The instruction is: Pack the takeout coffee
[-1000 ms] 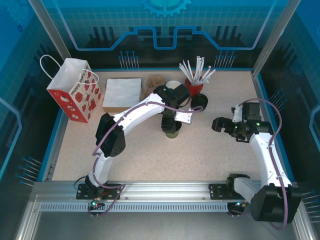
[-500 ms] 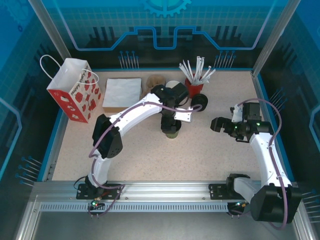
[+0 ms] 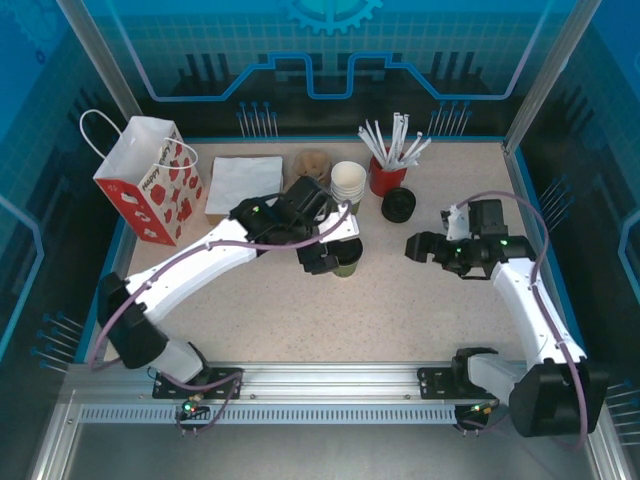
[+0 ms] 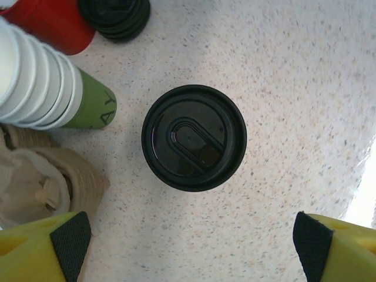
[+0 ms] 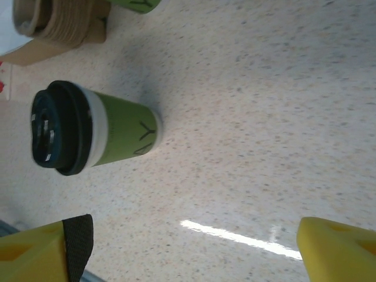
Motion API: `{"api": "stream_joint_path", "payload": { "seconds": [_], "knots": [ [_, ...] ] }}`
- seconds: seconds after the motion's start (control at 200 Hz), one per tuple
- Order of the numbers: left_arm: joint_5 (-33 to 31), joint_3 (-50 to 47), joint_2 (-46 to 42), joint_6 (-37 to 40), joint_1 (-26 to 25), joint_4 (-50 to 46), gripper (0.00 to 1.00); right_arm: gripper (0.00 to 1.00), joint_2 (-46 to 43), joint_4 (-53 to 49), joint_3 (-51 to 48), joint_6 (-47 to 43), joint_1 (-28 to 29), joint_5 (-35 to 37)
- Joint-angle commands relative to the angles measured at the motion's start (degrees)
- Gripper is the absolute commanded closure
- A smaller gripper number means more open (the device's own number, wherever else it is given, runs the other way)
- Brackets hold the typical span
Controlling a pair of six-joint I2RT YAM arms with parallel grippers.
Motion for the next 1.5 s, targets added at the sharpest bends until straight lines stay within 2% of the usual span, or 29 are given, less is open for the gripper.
{"api": "stream_joint_path", "payload": {
  "seconds": [0.0,0.08,0.165,0.32,0.495,0.82,1.066,1.201,1.386,1.496],
  "knots": [
    [-1.90,-4.50,-3.88,-18.38,0.63,8.19,0.09,0.11,2.25,2.48,3.29,3.31,4.44,0.15],
    [-1.03,-5.44,-4.93,-30.82,3.44,7.24,0.11,0.12,4.51,3.55,4.87,4.61,7.79,1.08],
    [2.76,-7.62,-5.76,-39.47,7.32,7.83,0.15,0.13,7.21,5.05,6.20,5.87,10.60,1.34],
    [11.91,-13.01,-5.99,-49.90,12.04,14.08,0.17,0.18,12.73,7.64,8.64,8.13,14.06,0.81],
    [18.45,-15.83,-2.15,-57.99,13.71,20.77,0.20,0.22,18.85,7.92,12.35,8.59,16.86,1.30],
    [21.12,-16.10,5.91,-62.89,13.69,25.50,0.28,0.28,25.71,6.87,16.79,7.35,18.12,0.82],
    [20.98,-14.76,9.02,-61.76,13.68,23.58,0.39,0.31,28.92,6.44,18.76,7.35,19.44,0.77],
    [20.76,-14.77,9.77,-61.37,13.67,22.98,0.41,0.32,30.20,5.81,19.47,7.09,19.78,1.06],
    [20.73,-14.59,10.31,-61.08,13.67,21.84,0.44,0.41,31.53,3.68,20.19,6.30,20.00,2.12],
    [20.41,-14.50,10.25,-60.64,13.67,20.79,0.44,0.43,31.83,2.56,20.06,5.94,20.09,2.70]
  ]
}}
